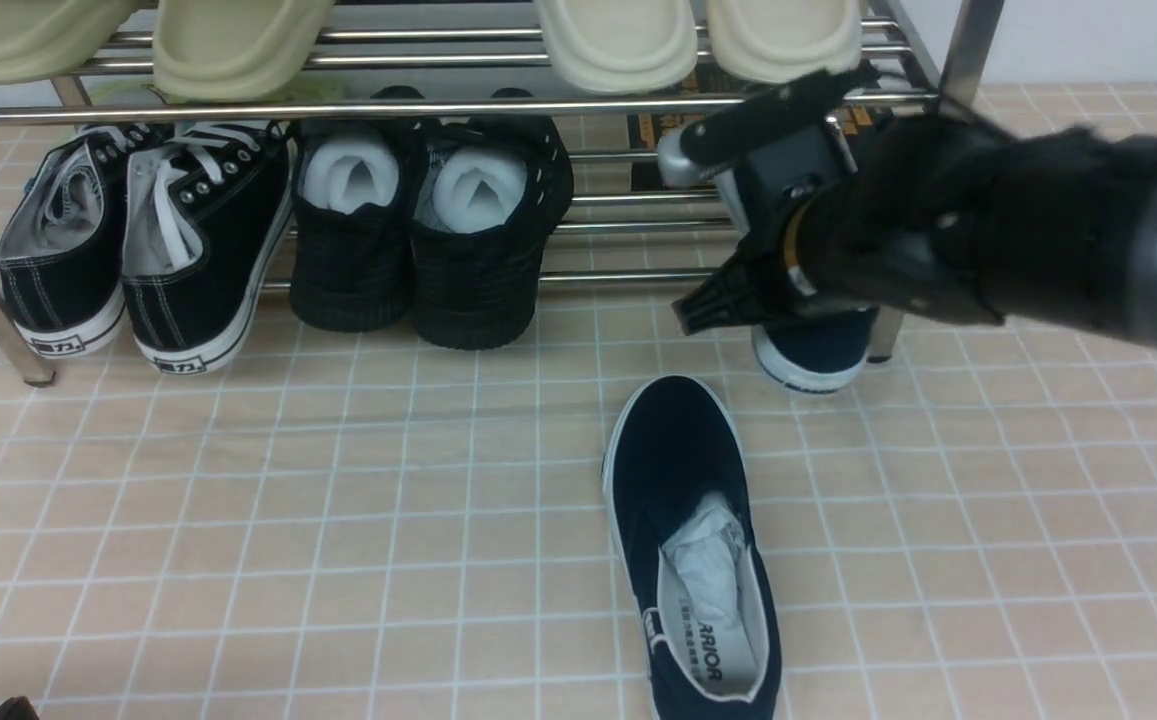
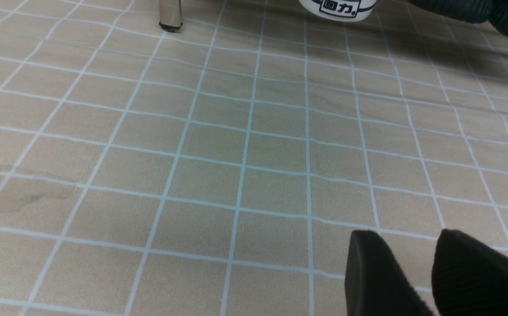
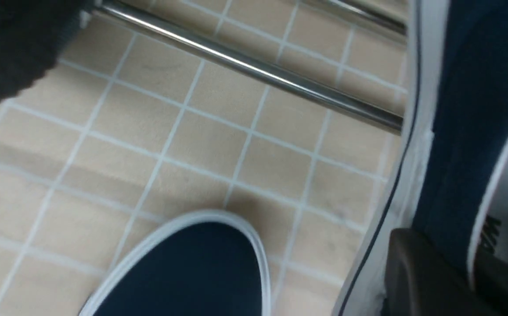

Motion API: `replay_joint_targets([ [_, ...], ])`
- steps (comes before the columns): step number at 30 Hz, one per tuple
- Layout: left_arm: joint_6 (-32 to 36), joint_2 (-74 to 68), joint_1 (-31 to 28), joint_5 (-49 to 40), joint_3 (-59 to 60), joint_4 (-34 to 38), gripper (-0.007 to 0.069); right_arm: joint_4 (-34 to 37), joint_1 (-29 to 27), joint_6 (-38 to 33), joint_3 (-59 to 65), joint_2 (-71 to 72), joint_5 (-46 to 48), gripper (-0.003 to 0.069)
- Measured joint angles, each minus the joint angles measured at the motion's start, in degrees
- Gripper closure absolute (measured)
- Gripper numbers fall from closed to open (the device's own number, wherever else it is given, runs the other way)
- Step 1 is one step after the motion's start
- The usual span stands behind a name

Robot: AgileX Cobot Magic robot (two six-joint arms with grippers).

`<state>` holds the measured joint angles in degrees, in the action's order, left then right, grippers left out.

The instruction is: Take the shoes off the shelf from the light coffee tablecloth by hand.

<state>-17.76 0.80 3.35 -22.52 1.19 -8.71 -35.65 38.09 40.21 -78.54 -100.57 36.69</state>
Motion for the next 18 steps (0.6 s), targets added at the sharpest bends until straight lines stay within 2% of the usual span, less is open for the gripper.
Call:
replay_joint_targets([
  [4, 0.0, 0.0, 0.0, 0.0, 0.0, 0.0, 0.0384, 6.84, 2.55, -7.72, 0.0, 5.31, 8.93, 0.0642],
  [10, 0.0, 0.0, 0.0, 0.0, 0.0, 0.0, 0.0384, 16.82, 3.42, -15.8, 0.06, 8.33, 20.19, 0.0642],
  [18, 0.0, 0.0, 0.0, 0.0, 0.0, 0.0, 0.0384, 25.45, 3.42, -20.3, 6.03, 9.11, 20.8, 0.0642],
])
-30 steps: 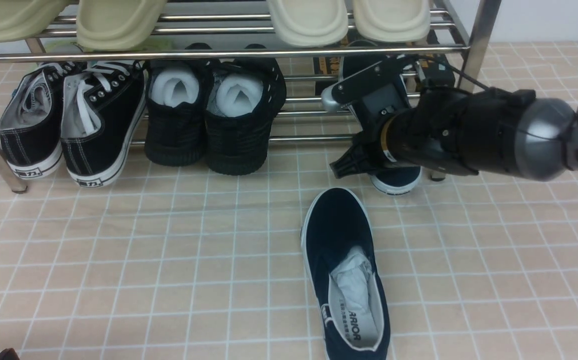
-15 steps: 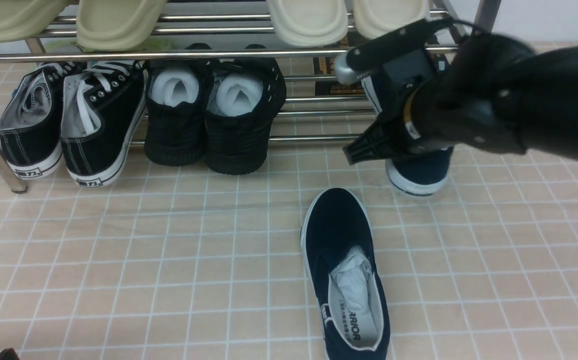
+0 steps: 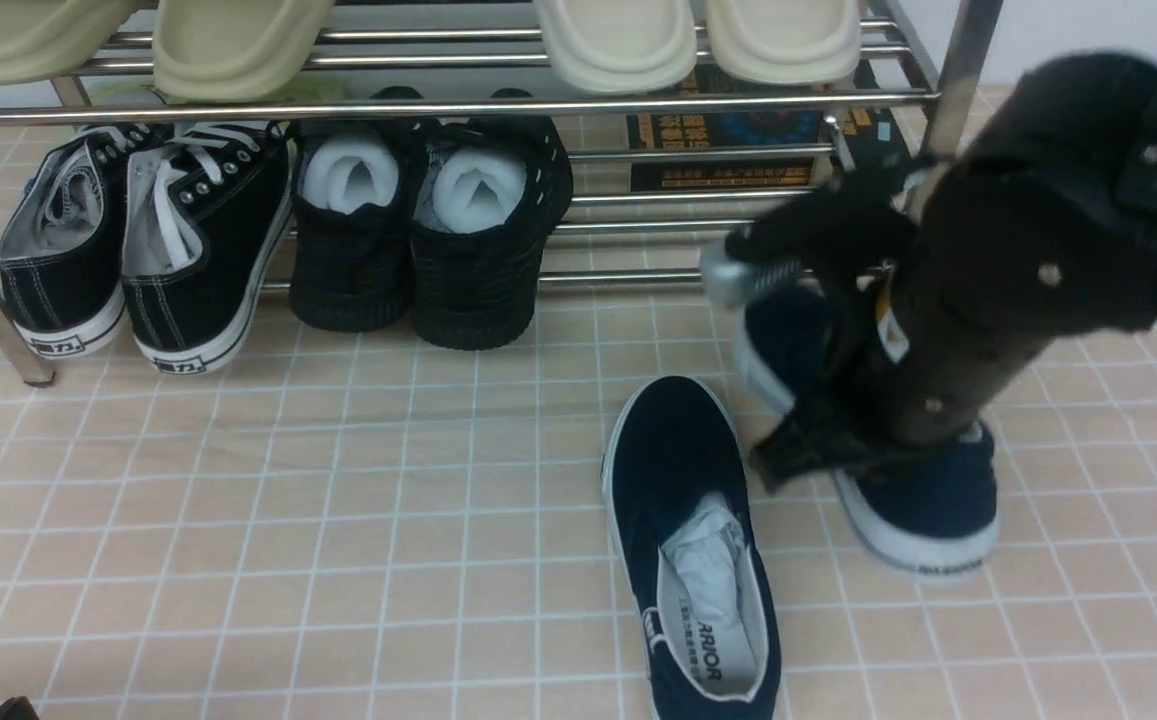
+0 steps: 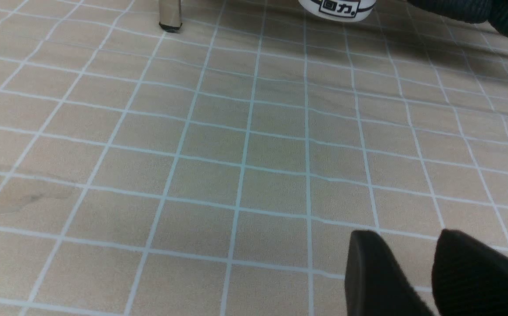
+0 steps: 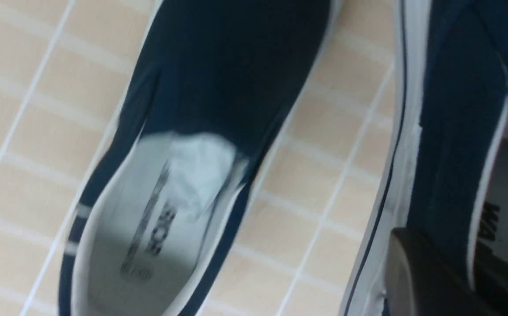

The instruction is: Take the shoes off the shelf from the light coffee tablecloth by hand.

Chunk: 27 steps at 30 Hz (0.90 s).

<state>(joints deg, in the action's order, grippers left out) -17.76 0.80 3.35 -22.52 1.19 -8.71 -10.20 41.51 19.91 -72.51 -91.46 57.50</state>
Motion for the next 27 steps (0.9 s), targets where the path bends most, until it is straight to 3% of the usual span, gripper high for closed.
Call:
replay_joint_targets([
  [8, 0.0, 0.0, 0.0, 0.0, 0.0, 0.0, 0.0384, 1.85, 0.0, 0.36, 7.1, 0.0, -8.12, 0.0642],
  [27, 0.0, 0.0, 0.0, 0.0, 0.0, 0.0, 0.0384, -1.22, 0.0, 7.93, 7.34, 0.06, -9.07, 0.0641],
])
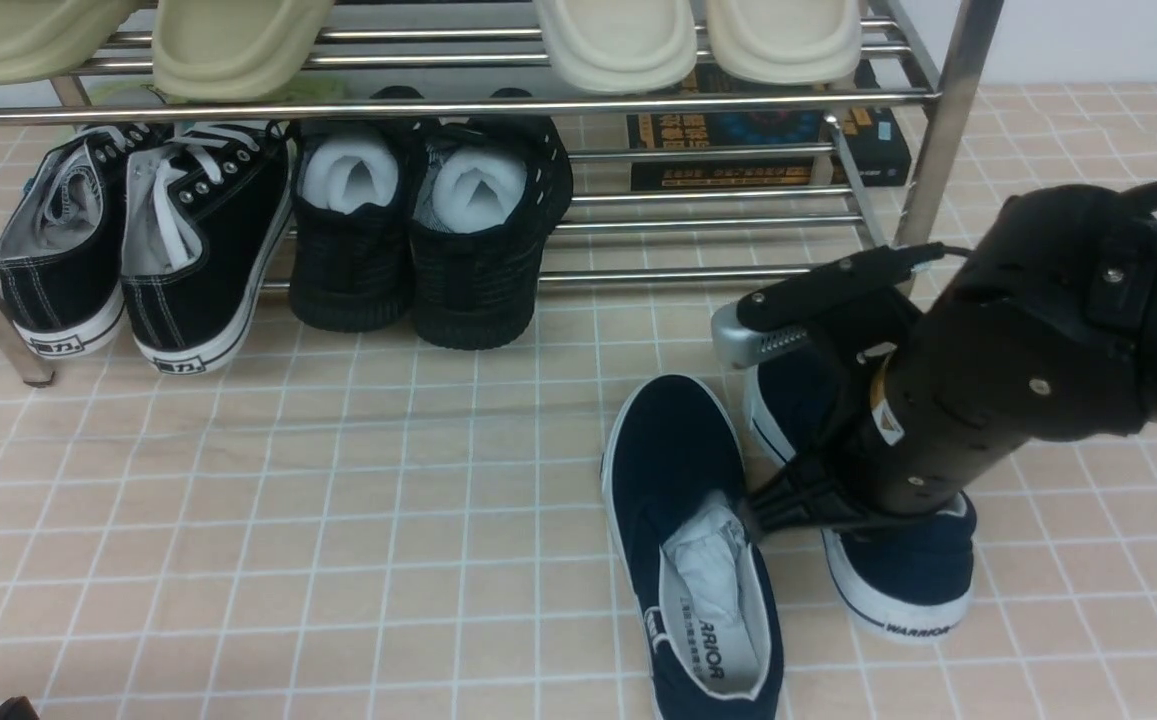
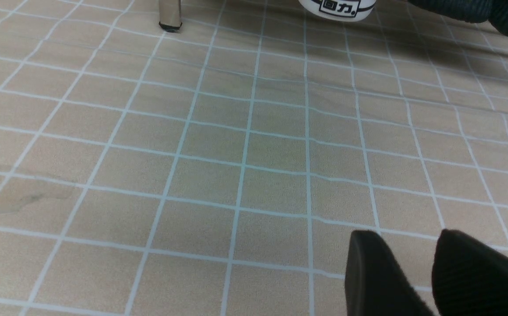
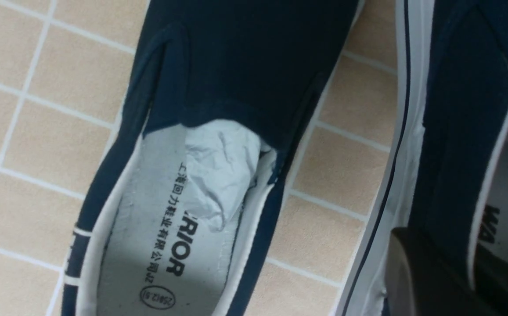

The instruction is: Take the shoes off the shelf from the light coffee tablecloth by hand.

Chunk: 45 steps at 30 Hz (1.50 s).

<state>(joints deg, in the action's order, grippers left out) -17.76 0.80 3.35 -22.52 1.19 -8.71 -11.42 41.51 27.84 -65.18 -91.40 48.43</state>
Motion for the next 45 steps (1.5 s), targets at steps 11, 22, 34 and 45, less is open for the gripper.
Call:
replay_joint_targets([
  [11, 0.0, 0.0, 0.0, 0.0, 0.0, 0.0, 0.0384, 1.0, 0.0, 0.08, 0.0, -2.6, -0.19, 0.0634],
  [22, 0.0, 0.0, 0.0, 0.0, 0.0, 0.0, 0.0384, 3.34, 0.0, 1.88, 0.0, -4.25, -1.01, 0.0586],
  [34, 0.0, 0.0, 0.0, 0.0, 0.0, 0.0, 0.0384, 10.88, -0.07, -6.1, -1.84, -4.57, 3.08, 0.033],
  [45, 0.0, 0.0, 0.0, 0.0, 0.0, 0.0, 0.0384, 10.48, -0.07, -17.71, -11.35, 2.96, 14.16, 0.0531],
])
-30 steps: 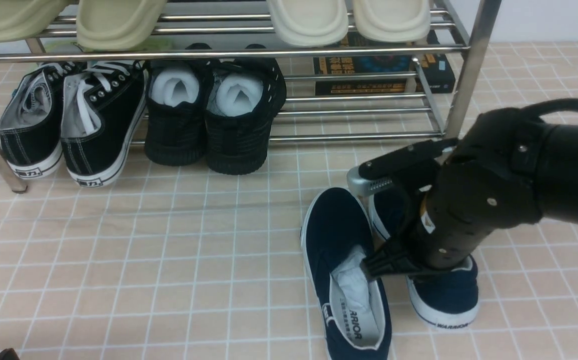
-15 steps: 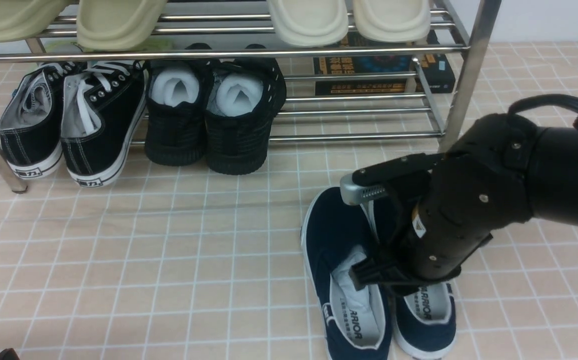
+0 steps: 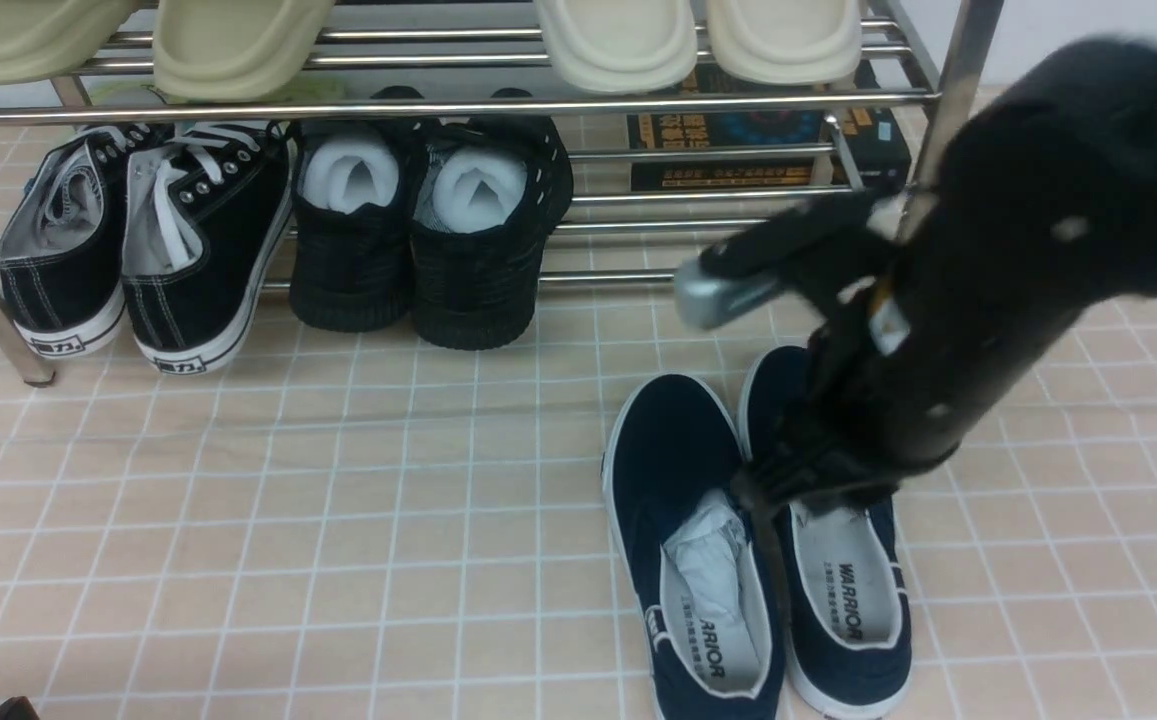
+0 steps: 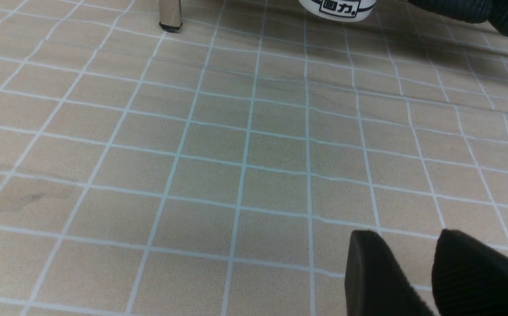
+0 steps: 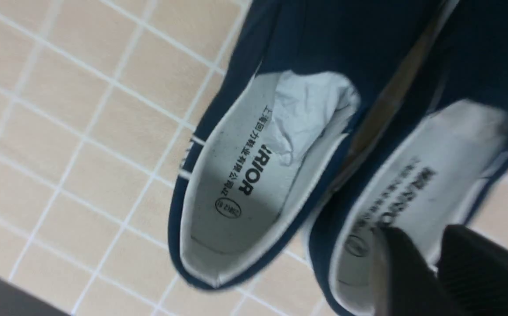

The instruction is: Take the shoes off the shelf from the light coffee tablecloth by hand.

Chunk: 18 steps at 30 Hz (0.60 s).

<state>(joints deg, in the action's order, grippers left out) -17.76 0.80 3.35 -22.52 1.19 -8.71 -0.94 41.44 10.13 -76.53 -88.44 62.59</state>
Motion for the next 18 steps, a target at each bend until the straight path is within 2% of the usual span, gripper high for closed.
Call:
replay_joint_targets([
  [6, 0.0, 0.0, 0.0, 0.0, 0.0, 0.0, 0.0384, -0.94, 0.0, -1.09, -0.17, 11.28, 3.59, 0.0668],
  [14, 0.0, 0.0, 0.0, 0.0, 0.0, 0.0, 0.0384, -3.01, 0.0, -2.49, 4.92, 26.6, 6.31, 0.0675],
  [18, 0.0, 0.0, 0.0, 0.0, 0.0, 0.0, 0.0386, -2.82, 0.0, -2.49, 11.42, 39.04, 6.33, 0.0675],
])
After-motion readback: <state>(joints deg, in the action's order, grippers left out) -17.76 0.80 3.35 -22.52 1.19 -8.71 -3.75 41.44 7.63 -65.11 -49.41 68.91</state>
